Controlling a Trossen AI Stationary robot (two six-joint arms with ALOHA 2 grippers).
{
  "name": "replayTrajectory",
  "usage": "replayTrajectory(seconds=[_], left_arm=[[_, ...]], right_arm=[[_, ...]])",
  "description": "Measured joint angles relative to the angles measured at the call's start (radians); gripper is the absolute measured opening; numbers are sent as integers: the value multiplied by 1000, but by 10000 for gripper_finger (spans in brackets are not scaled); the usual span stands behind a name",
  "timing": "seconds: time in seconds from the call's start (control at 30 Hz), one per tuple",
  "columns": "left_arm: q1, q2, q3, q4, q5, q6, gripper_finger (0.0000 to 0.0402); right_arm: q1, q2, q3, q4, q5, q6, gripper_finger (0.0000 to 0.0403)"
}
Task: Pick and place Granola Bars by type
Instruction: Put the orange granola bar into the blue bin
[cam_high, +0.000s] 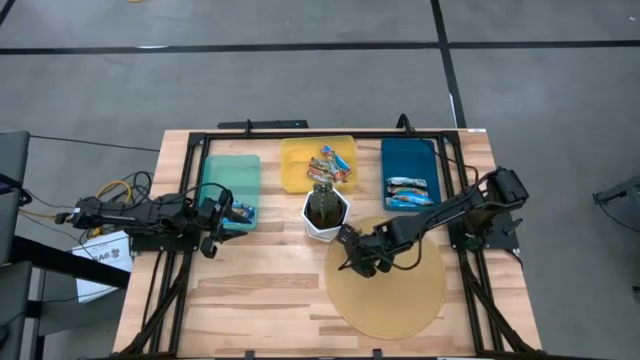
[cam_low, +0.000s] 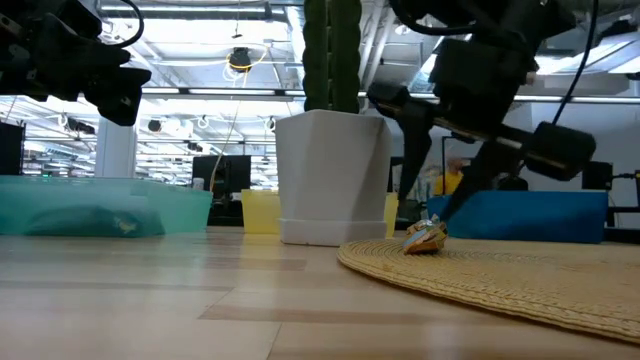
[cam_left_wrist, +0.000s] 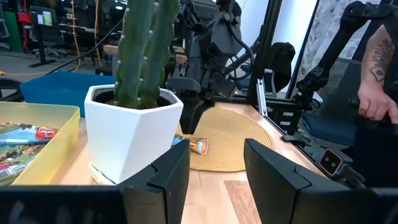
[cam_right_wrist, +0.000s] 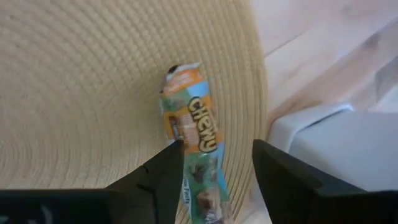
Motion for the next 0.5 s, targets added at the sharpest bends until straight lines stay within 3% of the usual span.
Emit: replayTrajectory(seconds=[0.23, 0.5], left_arm=[[0, 0, 0, 0, 0, 0, 144], [0, 0, 0, 0, 0, 0, 144]], right_arm=[[-5, 41, 1, 76, 8, -49, 176], [-12, 44, -1, 37, -3, -26, 175]])
